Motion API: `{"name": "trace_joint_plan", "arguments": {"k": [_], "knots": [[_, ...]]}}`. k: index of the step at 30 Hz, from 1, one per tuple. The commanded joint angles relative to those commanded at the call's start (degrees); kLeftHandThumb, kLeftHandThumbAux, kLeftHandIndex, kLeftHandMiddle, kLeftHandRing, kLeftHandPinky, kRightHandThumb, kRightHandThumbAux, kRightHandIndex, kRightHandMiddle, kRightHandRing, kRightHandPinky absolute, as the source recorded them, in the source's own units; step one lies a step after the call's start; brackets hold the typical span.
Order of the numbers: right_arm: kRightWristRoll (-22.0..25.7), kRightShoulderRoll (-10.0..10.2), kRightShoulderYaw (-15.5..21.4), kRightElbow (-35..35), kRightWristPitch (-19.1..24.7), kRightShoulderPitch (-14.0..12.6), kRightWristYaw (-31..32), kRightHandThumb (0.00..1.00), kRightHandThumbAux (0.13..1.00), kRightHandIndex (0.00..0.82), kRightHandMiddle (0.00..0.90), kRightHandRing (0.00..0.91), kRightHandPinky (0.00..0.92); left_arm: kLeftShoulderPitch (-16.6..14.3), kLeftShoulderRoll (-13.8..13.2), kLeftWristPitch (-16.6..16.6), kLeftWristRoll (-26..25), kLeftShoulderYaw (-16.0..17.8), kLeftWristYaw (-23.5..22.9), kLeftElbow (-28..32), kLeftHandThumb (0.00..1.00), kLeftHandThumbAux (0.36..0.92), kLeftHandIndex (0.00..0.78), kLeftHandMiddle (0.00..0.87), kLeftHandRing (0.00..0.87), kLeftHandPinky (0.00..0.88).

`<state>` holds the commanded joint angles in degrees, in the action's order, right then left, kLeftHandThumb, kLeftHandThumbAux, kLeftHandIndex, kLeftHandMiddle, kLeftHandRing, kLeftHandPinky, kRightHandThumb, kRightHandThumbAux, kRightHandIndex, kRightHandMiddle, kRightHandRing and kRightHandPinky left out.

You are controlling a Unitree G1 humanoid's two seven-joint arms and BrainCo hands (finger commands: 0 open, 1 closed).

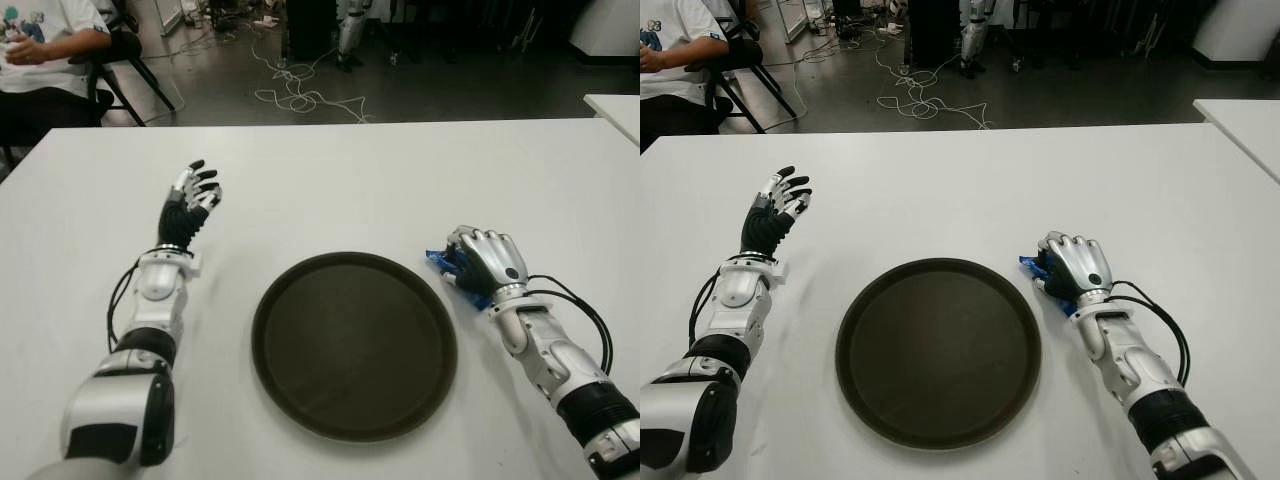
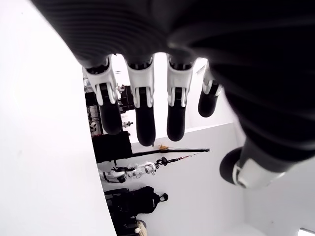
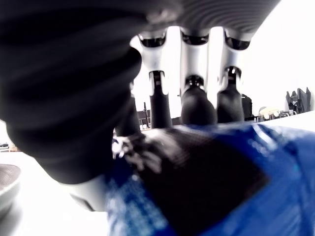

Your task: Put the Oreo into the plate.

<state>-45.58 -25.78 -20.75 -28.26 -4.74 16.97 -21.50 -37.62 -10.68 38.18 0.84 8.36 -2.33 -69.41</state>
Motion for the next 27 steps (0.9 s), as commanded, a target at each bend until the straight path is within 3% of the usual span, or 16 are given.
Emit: {"name": "trace_joint_plan", "arguments": {"k": [27], "knots": [[-0.20, -0.12, -0.26, -0.07, -3.90, 4.20, 1.16, 0.225, 0.852, 0.608, 0.764, 0.765, 0.753, 0.03, 0.13, 0.14, -0.44, 0.57, -0.95, -0.29, 0.319, 0.604, 0.107, 0.205, 0.196, 0.199]]}}
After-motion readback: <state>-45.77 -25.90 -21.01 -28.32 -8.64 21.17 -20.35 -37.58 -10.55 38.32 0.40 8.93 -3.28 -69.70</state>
